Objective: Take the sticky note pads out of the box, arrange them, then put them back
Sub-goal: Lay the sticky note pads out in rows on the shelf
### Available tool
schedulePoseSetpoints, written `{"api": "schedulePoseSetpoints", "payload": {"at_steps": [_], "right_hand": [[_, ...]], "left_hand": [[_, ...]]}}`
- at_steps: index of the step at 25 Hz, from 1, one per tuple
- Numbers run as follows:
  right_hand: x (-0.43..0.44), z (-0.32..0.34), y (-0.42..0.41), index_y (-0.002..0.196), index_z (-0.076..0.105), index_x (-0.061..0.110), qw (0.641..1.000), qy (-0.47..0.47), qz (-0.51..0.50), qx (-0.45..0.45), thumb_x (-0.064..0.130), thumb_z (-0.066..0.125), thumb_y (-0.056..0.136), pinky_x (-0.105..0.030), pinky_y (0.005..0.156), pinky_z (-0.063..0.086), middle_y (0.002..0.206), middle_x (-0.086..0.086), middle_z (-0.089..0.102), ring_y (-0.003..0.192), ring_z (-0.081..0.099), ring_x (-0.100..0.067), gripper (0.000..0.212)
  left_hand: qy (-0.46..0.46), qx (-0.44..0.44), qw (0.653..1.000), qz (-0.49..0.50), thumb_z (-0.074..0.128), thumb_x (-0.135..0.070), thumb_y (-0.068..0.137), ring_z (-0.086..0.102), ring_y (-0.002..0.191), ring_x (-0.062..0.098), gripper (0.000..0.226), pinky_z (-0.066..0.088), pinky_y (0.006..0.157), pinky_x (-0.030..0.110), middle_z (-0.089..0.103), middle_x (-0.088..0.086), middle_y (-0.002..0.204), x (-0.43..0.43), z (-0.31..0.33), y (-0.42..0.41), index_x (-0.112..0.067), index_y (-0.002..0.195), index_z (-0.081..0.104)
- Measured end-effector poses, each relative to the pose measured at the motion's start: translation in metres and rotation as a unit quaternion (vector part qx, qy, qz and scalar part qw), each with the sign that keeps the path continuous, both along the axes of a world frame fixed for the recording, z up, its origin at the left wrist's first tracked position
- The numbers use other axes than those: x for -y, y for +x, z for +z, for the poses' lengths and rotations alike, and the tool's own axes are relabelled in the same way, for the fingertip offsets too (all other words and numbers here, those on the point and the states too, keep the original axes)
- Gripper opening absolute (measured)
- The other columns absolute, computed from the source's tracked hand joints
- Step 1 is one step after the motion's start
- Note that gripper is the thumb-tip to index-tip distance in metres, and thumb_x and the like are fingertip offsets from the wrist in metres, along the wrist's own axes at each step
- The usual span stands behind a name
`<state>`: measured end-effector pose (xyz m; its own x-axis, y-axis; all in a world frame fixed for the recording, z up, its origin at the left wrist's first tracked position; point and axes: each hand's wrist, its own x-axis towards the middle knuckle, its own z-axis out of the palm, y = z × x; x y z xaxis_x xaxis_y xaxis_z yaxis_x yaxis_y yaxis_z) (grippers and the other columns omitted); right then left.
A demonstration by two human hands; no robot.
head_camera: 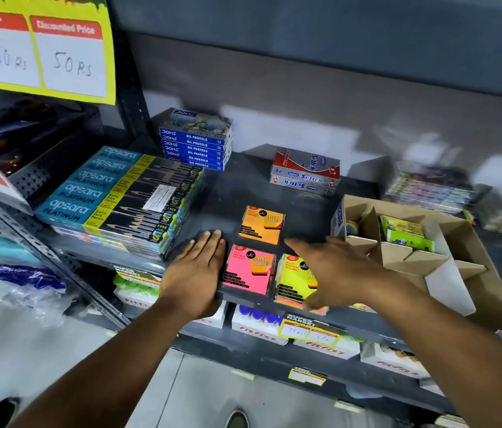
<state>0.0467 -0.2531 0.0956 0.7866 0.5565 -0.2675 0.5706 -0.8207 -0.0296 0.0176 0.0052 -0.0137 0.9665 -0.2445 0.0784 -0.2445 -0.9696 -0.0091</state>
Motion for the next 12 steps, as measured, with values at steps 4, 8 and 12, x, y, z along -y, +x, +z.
{"api": "schedulePoseSetpoints", "payload": {"at_steps": [4, 8, 12], "right_hand": [[0.0, 0.015, 0.028, 0.144, 0.019, 0.031, 0.997, 0.058, -0.036, 0.046, 0.049, 0.082, 0.059, -0.024, 0.071, 0.042, 0.125, -0.005, 0.061, 0.102, 0.056, -0.025, 0.107], [-0.015, 0.017, 0.07, 0.138, 0.031, 0.02, 0.995, 0.009, -0.064, 0.08, 0.036, 0.085, 0.058, -0.037, 0.088, 0.045, 0.135, -0.009, 0.054, 0.117, 0.052, -0.033, 0.098], [-0.027, -0.005, 0.086, 0.115, 0.046, 0.018, 0.993, -0.086, -0.061, 0.057, 0.025, 0.087, 0.053, -0.043, 0.086, 0.049, 0.116, -0.006, 0.062, 0.107, 0.057, -0.03, 0.075]], "left_hand": [[0.0, -0.012, 1.0, -0.004, 0.063, -0.034, 0.072, 0.012, 0.145, 0.03, 0.092, 0.014, 0.118, 0.042, 0.015, 0.015, 0.158, -0.002, 0.001, 0.0, -0.005, 0.146, 0.017], [-0.008, -0.017, 1.0, -0.001, 0.051, -0.045, 0.067, 0.006, 0.146, 0.026, 0.097, 0.009, 0.118, 0.041, 0.009, 0.012, 0.159, -0.004, -0.002, 0.0, -0.007, 0.148, 0.013], [-0.02, -0.008, 1.0, -0.004, 0.045, -0.047, 0.07, 0.008, 0.145, 0.028, 0.092, 0.012, 0.118, 0.044, 0.012, 0.014, 0.158, -0.004, -0.004, 0.001, -0.006, 0.147, 0.015]]}}
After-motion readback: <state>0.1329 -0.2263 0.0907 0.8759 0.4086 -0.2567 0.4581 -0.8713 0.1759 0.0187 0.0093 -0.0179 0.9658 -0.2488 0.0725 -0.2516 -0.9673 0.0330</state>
